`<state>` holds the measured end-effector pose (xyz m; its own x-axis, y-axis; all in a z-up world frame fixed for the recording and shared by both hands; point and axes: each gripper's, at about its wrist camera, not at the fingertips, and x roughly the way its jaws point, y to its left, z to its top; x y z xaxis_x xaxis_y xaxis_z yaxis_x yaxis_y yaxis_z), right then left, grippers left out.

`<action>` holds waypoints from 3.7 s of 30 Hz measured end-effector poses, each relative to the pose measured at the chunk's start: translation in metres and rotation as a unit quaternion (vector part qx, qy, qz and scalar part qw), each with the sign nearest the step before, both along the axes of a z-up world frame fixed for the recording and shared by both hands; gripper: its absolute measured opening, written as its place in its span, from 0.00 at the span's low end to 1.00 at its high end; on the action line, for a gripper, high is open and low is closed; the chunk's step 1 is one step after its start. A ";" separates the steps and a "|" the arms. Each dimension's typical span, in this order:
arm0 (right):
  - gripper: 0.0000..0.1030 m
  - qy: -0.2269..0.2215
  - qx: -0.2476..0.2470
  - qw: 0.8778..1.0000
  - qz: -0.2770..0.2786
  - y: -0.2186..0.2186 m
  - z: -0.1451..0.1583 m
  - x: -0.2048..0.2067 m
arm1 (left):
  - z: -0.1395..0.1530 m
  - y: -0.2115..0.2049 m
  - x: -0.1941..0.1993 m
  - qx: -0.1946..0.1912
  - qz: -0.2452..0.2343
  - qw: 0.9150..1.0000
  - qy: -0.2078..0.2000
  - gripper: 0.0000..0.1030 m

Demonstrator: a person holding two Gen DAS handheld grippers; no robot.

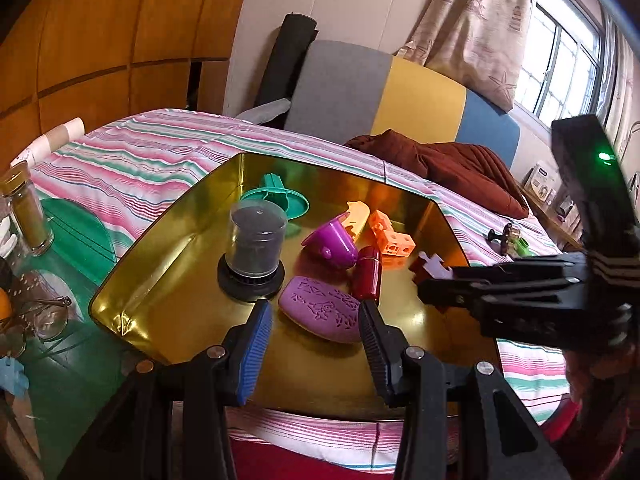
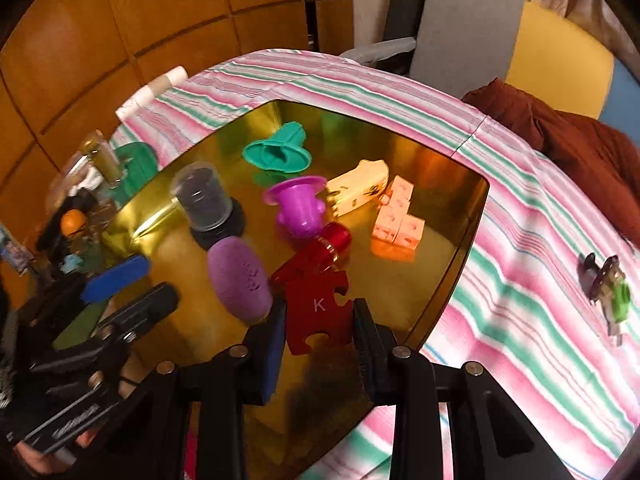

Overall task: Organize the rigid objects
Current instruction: 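Carry the red K puzzle piece over the gold tray with the right tool, then open the right tool to release the K puzzle piece into the tray, then move both tools from the gold tray toward the brown ball and green repeller, then grasp the brown spiky massage ball with the left tool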

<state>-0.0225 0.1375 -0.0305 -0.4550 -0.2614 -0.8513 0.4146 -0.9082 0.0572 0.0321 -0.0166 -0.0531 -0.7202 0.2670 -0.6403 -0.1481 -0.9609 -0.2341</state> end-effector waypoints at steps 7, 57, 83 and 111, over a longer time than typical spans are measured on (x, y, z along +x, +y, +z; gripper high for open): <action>0.32 0.016 0.047 0.998 -0.031 -0.005 -0.011 -0.028 | 0.001 0.003 0.002 -0.008 -0.006 1.000 0.001 0.44; 0.84 -0.048 0.014 0.970 -0.239 0.197 -0.014 -0.019 | 0.012 0.075 0.017 -0.064 -0.114 0.991 0.012 0.44; 0.87 -0.074 -0.020 0.916 -0.393 0.379 -0.054 -0.050 | 0.048 0.270 -0.065 -0.028 -0.241 0.970 -0.029 0.50; 0.97 -0.088 -0.055 0.911 -0.399 0.385 -0.055 -0.045 | -0.007 0.379 -0.145 -0.102 -0.289 0.952 0.010 0.34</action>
